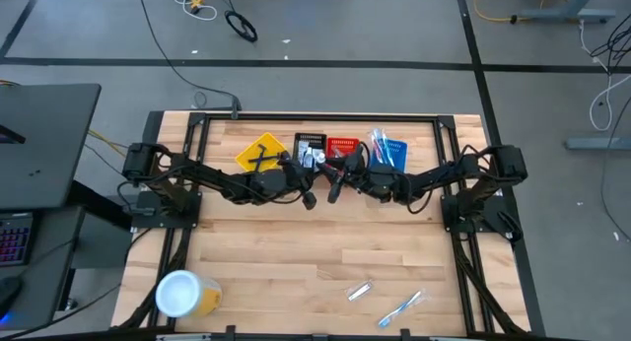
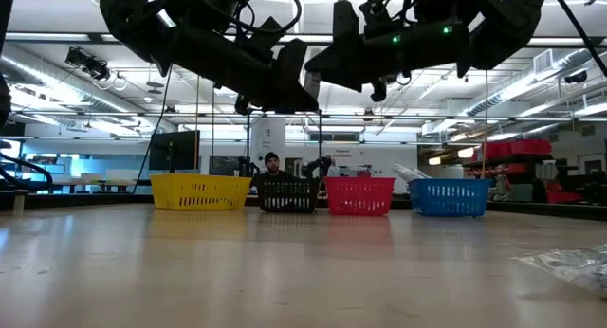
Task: Pick & Place Travel size toiletries
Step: Put the white toothpaste into the black basket, then put the silver nail cutter into the red basket
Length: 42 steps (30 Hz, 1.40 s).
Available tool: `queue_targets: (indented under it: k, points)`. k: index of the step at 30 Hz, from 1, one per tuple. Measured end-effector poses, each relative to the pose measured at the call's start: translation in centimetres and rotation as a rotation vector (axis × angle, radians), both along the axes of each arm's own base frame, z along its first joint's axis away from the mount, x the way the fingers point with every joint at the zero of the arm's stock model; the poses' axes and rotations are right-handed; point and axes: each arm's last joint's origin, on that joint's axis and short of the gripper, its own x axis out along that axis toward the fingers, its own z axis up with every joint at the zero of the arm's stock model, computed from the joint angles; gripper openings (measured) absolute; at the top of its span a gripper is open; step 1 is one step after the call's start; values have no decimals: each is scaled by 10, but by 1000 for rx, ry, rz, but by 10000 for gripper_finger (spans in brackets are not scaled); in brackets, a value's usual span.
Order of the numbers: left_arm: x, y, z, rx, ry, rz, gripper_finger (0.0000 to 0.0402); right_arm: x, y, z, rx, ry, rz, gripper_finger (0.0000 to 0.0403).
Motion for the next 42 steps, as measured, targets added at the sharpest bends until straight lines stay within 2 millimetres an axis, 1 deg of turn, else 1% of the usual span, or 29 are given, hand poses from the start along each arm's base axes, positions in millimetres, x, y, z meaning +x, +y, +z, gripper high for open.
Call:
queue_targets:
  k: [4, 10, 13, 17, 19, 24, 27, 30, 33, 37, 42]
  points:
    - [-1, 3, -3, -22, 21, 15, 20, 0, -9, -5, 43, 36, 36, 134]
    - [-2, 13, -5, -41, 30, 64, 13, -4, -24, -18, 63, 182, -40, 154]
    - [-5, 21, -10, -71, 68, 100, 13, -8, -27, -25, 111, 253, -63, 160]
    - [-11, 38, -19, -147, 130, 172, 13, -13, -24, -36, 194, 360, -66, 161]
    - [-15, 50, -24, -208, 162, 176, 13, -15, -21, -40, 228, 392, -73, 161]
    - [-24, 83, -30, -328, 211, 65, 13, -17, -15, -46, 304, 443, -9, 161]
    - [-28, 97, -30, -360, 216, 5, 13, -17, -13, -46, 328, 444, 44, 161]
    - [-32, 105, -31, -368, 236, -52, 14, -16, -13, -46, 337, 447, 70, 161]
    - [-36, 110, -34, -343, 292, -90, 25, -16, -11, -47, 347, 462, 130, 161]
    - [-41, 117, -37, -343, 339, -85, 53, -16, -2, -47, 345, 484, 250, 161]
    - [-43, 119, -38, -340, 349, -79, 94, -15, 15, -47, 223, 531, 409, 161]
